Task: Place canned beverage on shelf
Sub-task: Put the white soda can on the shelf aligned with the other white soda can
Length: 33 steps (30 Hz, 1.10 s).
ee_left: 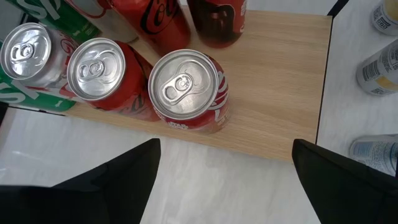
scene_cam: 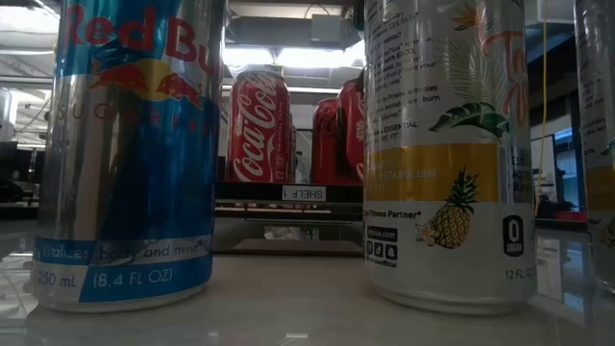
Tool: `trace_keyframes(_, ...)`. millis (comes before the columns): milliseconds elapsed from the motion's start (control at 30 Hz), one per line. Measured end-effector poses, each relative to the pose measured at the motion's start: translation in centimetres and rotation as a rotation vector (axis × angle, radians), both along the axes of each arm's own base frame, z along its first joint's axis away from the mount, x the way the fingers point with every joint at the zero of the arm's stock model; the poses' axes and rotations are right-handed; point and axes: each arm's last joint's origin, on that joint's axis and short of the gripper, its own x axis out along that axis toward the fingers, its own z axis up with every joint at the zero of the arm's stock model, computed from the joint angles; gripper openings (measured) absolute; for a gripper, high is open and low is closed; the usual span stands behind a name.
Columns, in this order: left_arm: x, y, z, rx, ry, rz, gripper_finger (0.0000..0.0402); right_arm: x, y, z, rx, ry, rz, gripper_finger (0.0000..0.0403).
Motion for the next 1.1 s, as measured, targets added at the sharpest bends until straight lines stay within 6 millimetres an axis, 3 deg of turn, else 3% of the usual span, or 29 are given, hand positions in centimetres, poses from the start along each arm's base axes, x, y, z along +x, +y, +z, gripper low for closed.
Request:
trace_keyframes(433, 0.0, 0.0, 0.0, 0.0, 0.0, 0.0, 0.0352, -0.1, 0.0, 0.1, 0.006, -0.001, -0.007, 0.0335)
trace_keyframes(633, 0.0, 0.0, 0.0, 0.0, 0.0, 0.0, 0.0352, -0.8, -0.1, 1.4, 0.009, -0.043, -0.006, 0.0335)
trace_keyframes(900, 0.0, 0.0, 0.0, 0.0, 0.0, 0.0, 0.0352, -2.9, -0.3, 4.0, -0.003, -0.109, -0.023, 0.0335)
trace_keyframes(1100, 0.0, 0.0, 0.0, 0.0, 0.0, 0.0, 0.0352, -5.7, -0.7, 5.3, -0.067, -0.056, -0.082, 0.0335)
